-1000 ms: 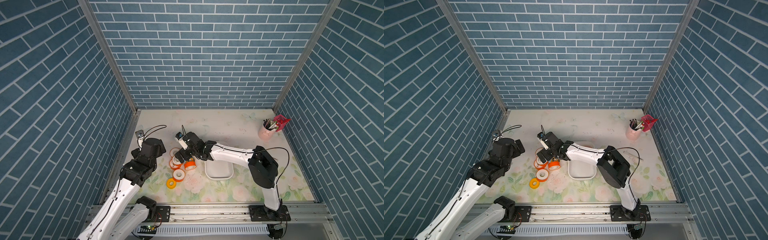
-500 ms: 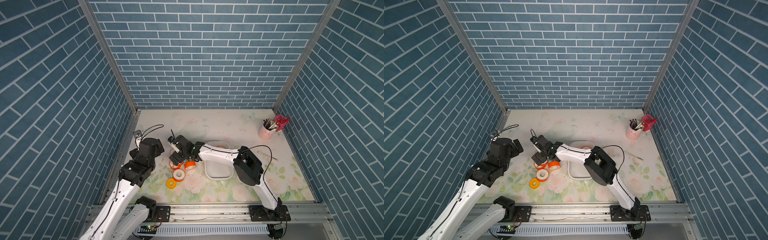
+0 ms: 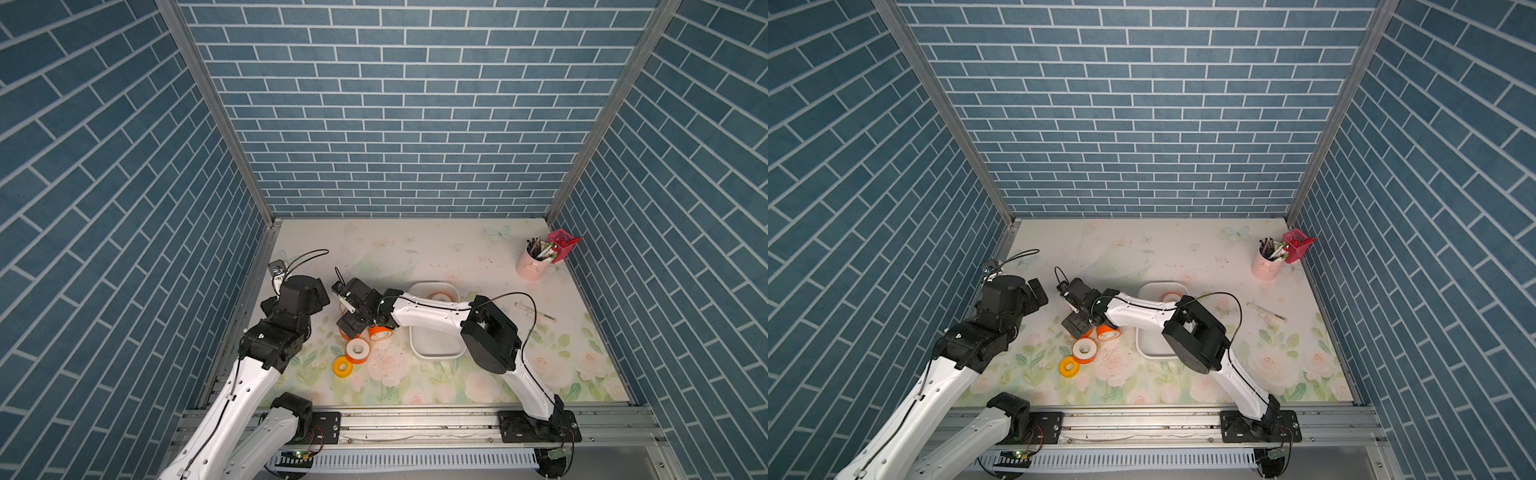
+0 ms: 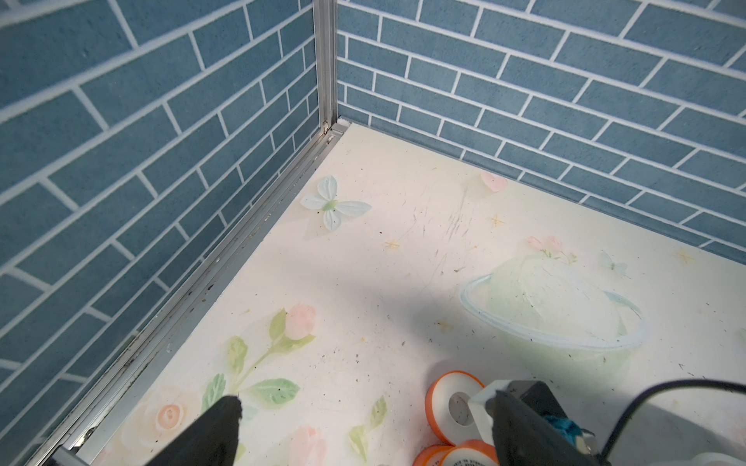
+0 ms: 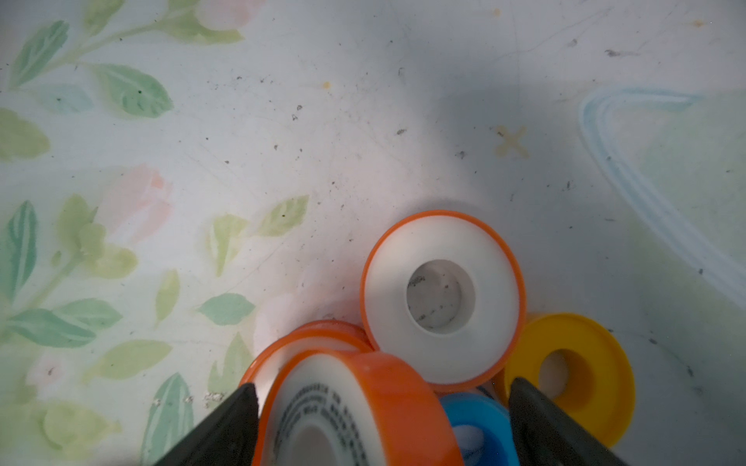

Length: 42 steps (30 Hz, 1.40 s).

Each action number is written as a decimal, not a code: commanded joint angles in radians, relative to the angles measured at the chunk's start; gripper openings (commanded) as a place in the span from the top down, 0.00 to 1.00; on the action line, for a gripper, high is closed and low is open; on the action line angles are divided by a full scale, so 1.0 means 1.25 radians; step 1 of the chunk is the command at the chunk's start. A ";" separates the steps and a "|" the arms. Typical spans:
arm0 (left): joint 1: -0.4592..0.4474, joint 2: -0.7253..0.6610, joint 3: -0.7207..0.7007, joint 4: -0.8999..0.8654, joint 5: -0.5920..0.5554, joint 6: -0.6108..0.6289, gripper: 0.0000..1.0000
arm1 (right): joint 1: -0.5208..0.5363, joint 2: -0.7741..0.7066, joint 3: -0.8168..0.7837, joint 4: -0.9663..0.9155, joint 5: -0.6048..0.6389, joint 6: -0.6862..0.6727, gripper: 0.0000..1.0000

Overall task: Put the sealing tape into the storage box
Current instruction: Pick up the sealing tape at the center of the board.

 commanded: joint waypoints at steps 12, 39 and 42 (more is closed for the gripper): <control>0.009 0.009 -0.007 0.003 0.003 0.009 0.00 | 0.003 -0.038 0.008 -0.005 0.015 -0.013 0.00; 0.022 0.021 -0.007 0.007 0.017 0.015 0.00 | 0.001 -0.077 -0.067 0.015 -0.046 -0.016 0.00; 0.023 0.021 -0.007 0.007 0.018 0.015 0.00 | 0.001 -0.076 -0.068 0.015 -0.046 -0.016 0.01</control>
